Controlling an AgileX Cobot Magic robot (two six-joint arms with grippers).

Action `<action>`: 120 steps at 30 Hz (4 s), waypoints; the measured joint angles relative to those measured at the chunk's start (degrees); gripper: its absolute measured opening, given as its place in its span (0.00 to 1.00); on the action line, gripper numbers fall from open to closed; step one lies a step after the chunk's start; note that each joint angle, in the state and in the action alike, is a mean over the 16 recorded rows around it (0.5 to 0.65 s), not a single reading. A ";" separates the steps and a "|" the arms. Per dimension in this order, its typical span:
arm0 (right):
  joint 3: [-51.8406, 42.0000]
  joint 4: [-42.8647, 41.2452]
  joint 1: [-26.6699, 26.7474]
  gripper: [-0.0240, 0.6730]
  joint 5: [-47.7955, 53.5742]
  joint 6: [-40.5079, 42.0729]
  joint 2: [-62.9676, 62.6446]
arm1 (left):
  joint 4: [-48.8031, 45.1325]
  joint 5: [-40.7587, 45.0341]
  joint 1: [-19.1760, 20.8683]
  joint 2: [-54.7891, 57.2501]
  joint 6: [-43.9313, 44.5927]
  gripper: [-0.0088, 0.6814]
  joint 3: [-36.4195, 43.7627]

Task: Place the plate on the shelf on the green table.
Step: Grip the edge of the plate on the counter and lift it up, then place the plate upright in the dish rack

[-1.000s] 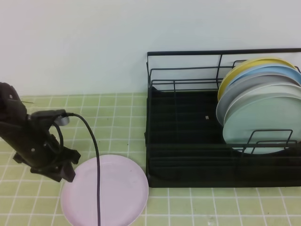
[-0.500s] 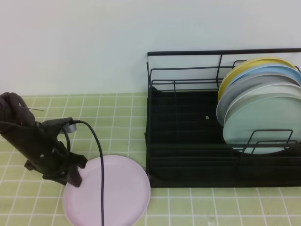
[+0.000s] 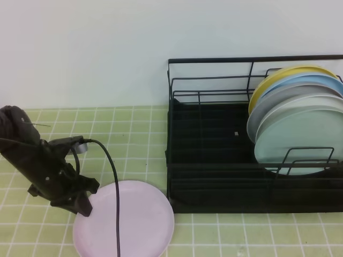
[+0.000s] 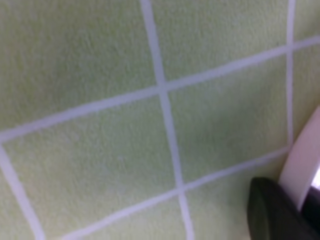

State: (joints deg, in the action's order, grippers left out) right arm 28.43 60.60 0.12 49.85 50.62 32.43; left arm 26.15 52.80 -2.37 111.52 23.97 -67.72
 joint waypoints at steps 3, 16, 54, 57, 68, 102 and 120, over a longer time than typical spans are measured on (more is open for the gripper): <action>0.00 0.06 0.00 0.03 0.11 0.00 0.00 | 0.27 0.89 0.00 -0.28 0.12 0.03 0.00; 0.00 0.11 0.00 0.03 0.22 0.06 0.01 | -0.73 3.11 0.00 -6.13 -0.15 0.03 0.00; -0.01 13.50 0.00 0.30 7.31 0.38 11.32 | 13.00 6.89 -8.36 -31.94 3.97 0.02 -2.11; 0.00 15.74 0.00 0.38 7.52 2.34 13.09 | 12.80 6.19 -11.58 -31.99 2.99 0.02 -2.11; 0.00 21.74 0.00 0.52 5.59 9.30 17.55 | 12.04 4.12 -17.97 -31.90 -0.10 0.02 -2.11; 0.01 30.85 0.00 0.49 9.97 22.38 31.01 | 13.23 4.60 -18.44 -31.90 0.60 0.02 -2.11; 0.06 32.14 0.00 0.18 12.52 29.34 36.08 | 14.40 5.03 -18.44 -31.90 2.76 0.04 -2.13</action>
State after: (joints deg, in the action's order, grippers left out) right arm 28.48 92.73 0.13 62.37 79.96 68.52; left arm 40.55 57.83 -20.81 79.62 26.74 -69.85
